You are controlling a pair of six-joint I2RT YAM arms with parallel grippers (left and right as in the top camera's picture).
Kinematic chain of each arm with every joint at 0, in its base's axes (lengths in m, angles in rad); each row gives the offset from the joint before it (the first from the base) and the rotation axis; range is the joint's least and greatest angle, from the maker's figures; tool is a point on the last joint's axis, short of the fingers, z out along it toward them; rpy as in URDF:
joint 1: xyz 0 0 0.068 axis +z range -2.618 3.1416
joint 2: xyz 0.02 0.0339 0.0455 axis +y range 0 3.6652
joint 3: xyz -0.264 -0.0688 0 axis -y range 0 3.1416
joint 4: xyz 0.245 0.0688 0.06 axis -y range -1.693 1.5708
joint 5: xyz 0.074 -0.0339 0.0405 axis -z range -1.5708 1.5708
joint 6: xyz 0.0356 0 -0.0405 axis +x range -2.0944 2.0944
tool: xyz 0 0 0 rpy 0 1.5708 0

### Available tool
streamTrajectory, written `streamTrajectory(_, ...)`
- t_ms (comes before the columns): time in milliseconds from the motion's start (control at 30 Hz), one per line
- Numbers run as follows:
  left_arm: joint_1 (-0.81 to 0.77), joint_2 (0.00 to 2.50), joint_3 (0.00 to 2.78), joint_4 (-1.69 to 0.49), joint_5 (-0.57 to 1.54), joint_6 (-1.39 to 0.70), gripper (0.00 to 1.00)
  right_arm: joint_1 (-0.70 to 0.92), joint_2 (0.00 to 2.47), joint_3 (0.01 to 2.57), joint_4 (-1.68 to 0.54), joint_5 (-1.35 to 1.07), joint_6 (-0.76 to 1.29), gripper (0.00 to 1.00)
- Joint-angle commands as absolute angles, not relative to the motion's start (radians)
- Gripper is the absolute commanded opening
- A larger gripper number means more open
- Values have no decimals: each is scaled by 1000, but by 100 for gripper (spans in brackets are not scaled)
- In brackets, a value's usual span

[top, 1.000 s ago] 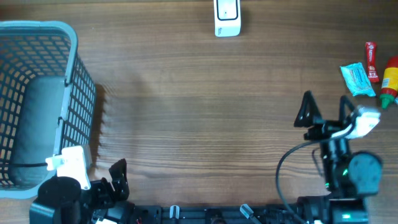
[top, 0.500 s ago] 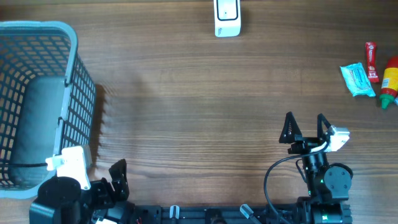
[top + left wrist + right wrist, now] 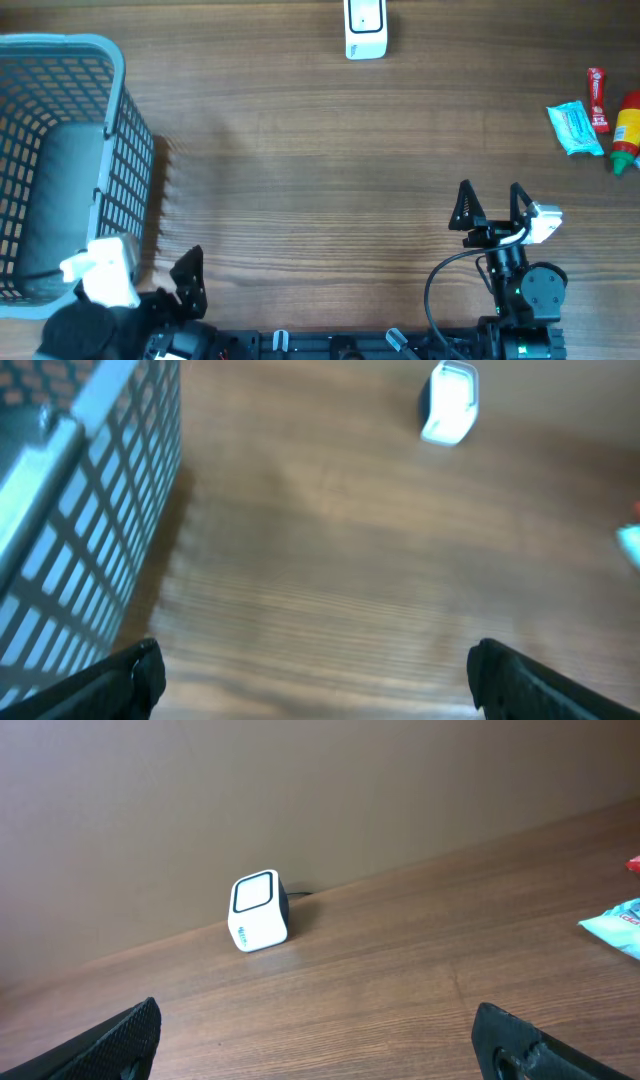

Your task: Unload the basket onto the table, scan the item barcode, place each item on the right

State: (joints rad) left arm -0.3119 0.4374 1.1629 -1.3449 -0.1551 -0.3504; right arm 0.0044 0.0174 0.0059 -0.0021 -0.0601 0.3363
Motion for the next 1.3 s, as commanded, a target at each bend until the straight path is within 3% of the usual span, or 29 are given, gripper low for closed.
streamTrajectory(0, -246, 240, 1011, -1055, 27, -263, 100, 7, 5, 5, 2, -69, 343, 100)
streamTrajectory(67, -192, 116, 785, -753, 161, -160, 100, 7, 5, 5, 2, -69, 343, 100)
streamTrajectory(233, -144, 10, 331, -157, 164, -136, 100, 7, 5, 5, 2, -69, 343, 100)
streamTrajectory(333, -101, 3, 160, 29, 163, -137, 100, 7, 5, 5, 2, -69, 343, 100)
streamTrajectory(567, -23, 3, 42, 4, 140, -108, 100, 7, 5, 5, 2, -69, 343, 100)
streamTrajectory(1267, -23, 3, 6, -74, 66, -63, 100, 7, 5, 5, 2, -69, 343, 100)
